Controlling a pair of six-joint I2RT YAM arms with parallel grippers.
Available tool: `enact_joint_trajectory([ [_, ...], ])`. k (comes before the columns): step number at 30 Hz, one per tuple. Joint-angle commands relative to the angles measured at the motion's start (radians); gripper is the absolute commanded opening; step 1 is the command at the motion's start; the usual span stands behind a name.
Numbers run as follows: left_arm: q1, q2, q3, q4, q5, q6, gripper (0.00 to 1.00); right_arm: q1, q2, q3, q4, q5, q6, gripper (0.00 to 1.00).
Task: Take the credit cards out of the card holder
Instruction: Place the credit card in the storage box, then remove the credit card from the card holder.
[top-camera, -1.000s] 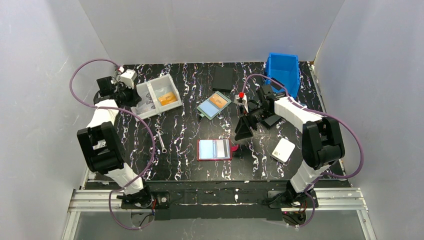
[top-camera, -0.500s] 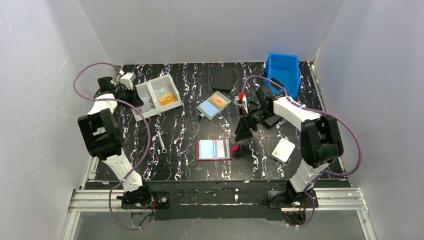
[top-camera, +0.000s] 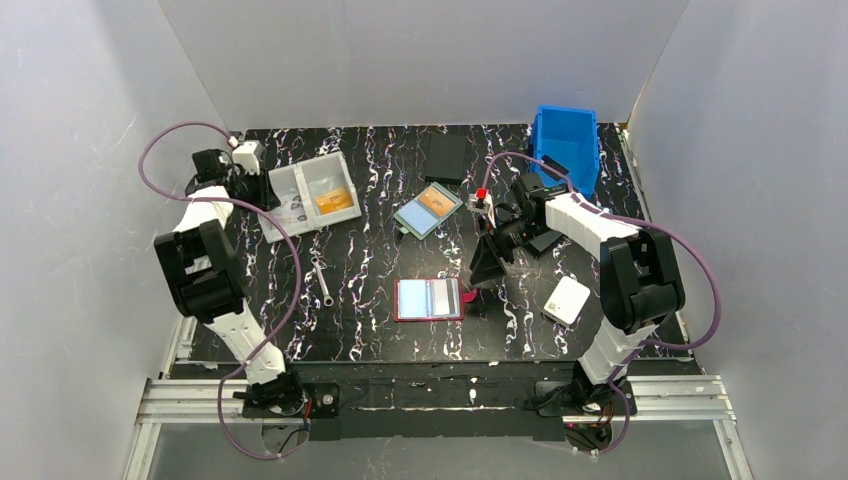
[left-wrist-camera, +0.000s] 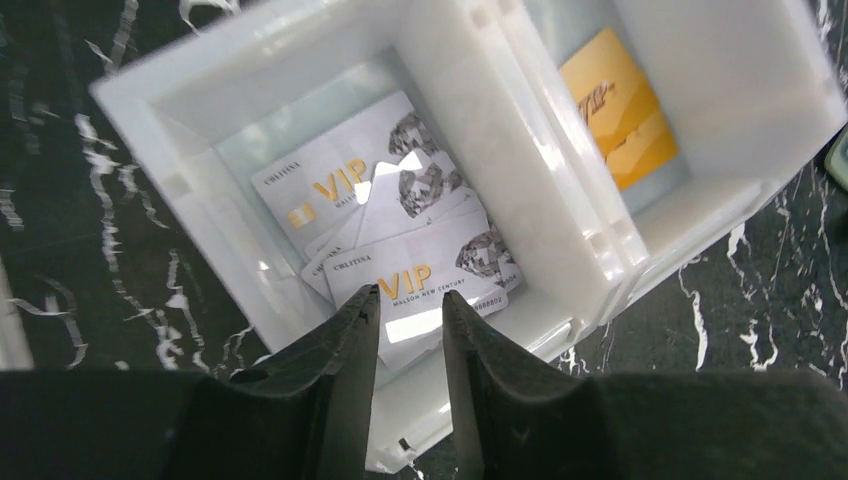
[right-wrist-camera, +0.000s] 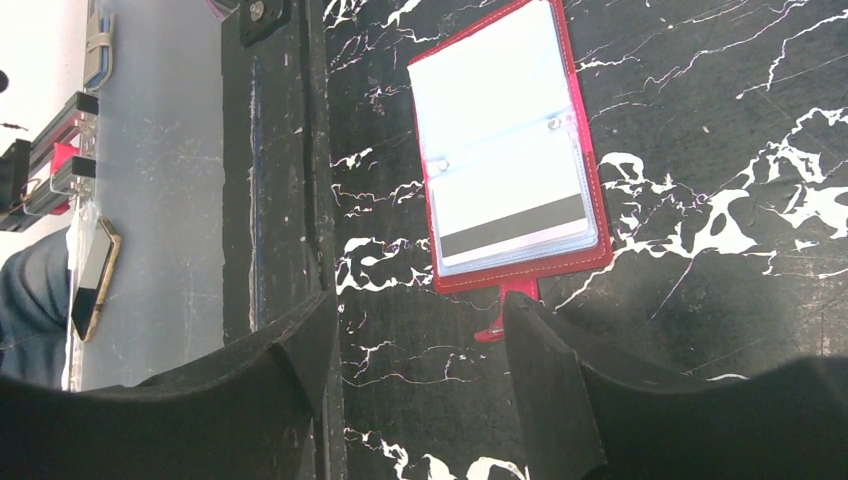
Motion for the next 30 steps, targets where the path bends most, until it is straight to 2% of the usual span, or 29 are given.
enact_joint_trajectory([
  [1, -0.009, -0.189, -0.027, 0.115, -0.040, -0.088, 0.32, -0.005, 0.012, 0.033, -0.041, -0.026, -0.035, 0.70],
  [5, -0.015, -0.358, -0.170, 0.298, -0.050, -0.219, 0.45, -0.005, 0.004, 0.030, -0.040, -0.005, -0.047, 0.70],
  [9, -0.017, -0.518, -0.291, 0.330, -0.009, -0.359, 0.56, -0.005, -0.017, 0.011, -0.004, 0.024, -0.038, 0.70],
  [11, -0.016, -0.603, -0.377, 0.372, 0.031, -0.454, 0.69, -0.005, -0.029, 0.000, 0.019, 0.030, -0.029, 0.70],
  [13, -0.014, -0.699, -0.497, 0.443, 0.053, -0.574, 0.90, -0.004, -0.043, -0.012, 0.039, 0.032, -0.018, 0.70],
  [14, -0.015, -0.737, -0.555, 0.490, 0.051, -0.657, 0.97, -0.004, -0.049, -0.019, 0.053, 0.031, -0.007, 0.70],
  [15, -0.015, -0.789, -0.597, 0.512, 0.040, -0.773, 0.98, -0.004, -0.055, -0.028, 0.074, 0.031, 0.004, 0.69],
  [17, -0.014, -0.844, -0.667, 0.521, 0.084, -0.880, 0.98, -0.001, -0.065, -0.043, 0.109, 0.036, 0.034, 0.69],
  [21, -0.032, -0.886, -0.762, 0.555, 0.290, -1.024, 0.98, 0.007, -0.080, -0.070, 0.192, 0.065, 0.124, 0.63],
  [23, -0.089, -0.939, -0.808, 0.554, 0.317, -1.040, 0.98, 0.013, -0.082, -0.072, 0.215, 0.094, 0.160, 0.60],
  [26, -0.262, -1.054, -0.866, 0.477, 0.224, -1.016, 0.96, 0.021, -0.089, -0.074, 0.236, 0.105, 0.213, 0.51],
  [30, -0.569, -1.140, -0.879, 0.277, -0.031, -1.013, 0.90, 0.050, -0.122, -0.128, 0.304, 0.133, 0.291, 0.45],
])
